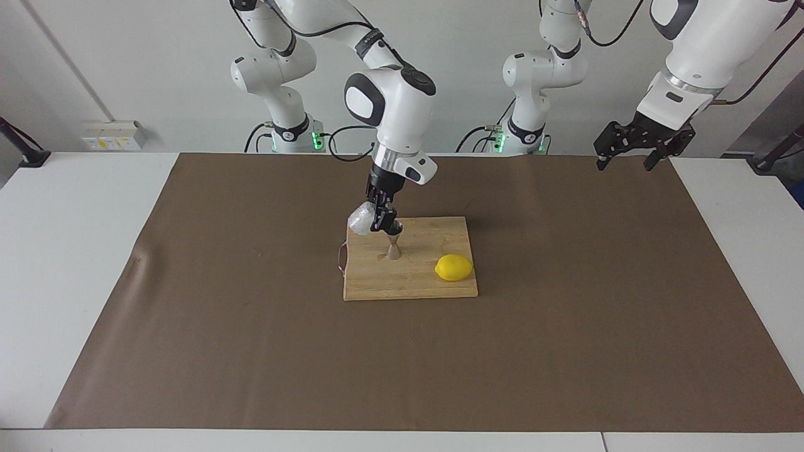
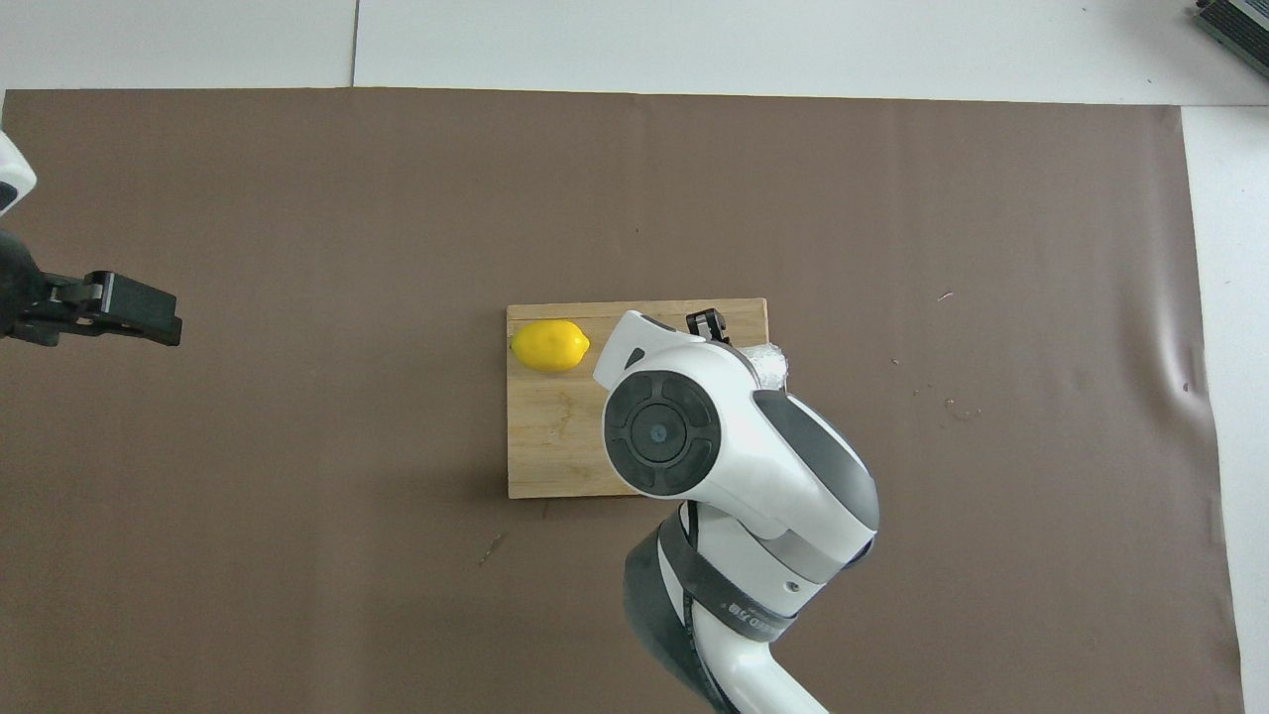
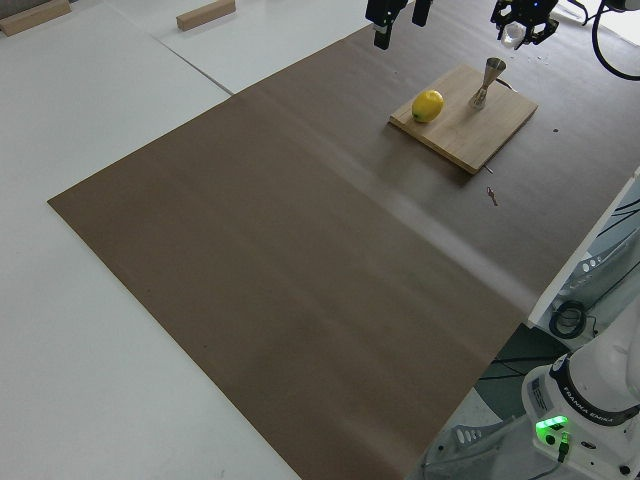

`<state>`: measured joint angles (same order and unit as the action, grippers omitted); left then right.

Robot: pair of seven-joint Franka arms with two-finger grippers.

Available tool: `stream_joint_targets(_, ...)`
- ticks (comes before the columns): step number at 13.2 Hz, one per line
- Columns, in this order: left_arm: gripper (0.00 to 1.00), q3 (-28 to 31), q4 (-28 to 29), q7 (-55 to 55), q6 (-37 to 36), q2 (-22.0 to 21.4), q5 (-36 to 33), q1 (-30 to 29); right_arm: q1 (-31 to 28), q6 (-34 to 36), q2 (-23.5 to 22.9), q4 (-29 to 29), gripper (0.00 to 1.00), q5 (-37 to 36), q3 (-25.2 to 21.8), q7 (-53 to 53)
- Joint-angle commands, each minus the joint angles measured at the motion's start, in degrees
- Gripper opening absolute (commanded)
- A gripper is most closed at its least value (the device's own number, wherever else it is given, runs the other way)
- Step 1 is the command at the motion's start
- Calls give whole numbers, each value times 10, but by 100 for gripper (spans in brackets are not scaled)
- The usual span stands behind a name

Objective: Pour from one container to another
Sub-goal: 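Raise the white cup with the right gripper away from the metal cup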

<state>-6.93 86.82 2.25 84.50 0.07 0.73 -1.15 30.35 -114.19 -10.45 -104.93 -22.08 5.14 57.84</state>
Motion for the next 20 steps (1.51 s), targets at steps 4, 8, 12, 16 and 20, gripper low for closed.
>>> stream_joint_targets(4, 100, -2, 20, 0, -1, -17, -8, -4, -54, 27, 24, -24, 0, 77, 4, 62)
stream_joint_targets(8, 100, -2, 20, 0, -1, -17, -7, -4, -103, 27, 42, -49, 0, 139, 4, 120)
stream_joint_targets(12, 100, -2, 20, 0, -1, -18, -8, -4, -153, 21, 69, -75, 0, 198, 4, 176)
stream_joint_targets(16, 100, -2, 20, 0, -2, -17, -8, -4, -253, 9, 76, -97, 0, 310, 4, 316)
stream_joint_targets(20, 100, -2, 20, 0, -1, -18, -8, -4, -321, 13, 77, -107, 0, 363, 3, 387)
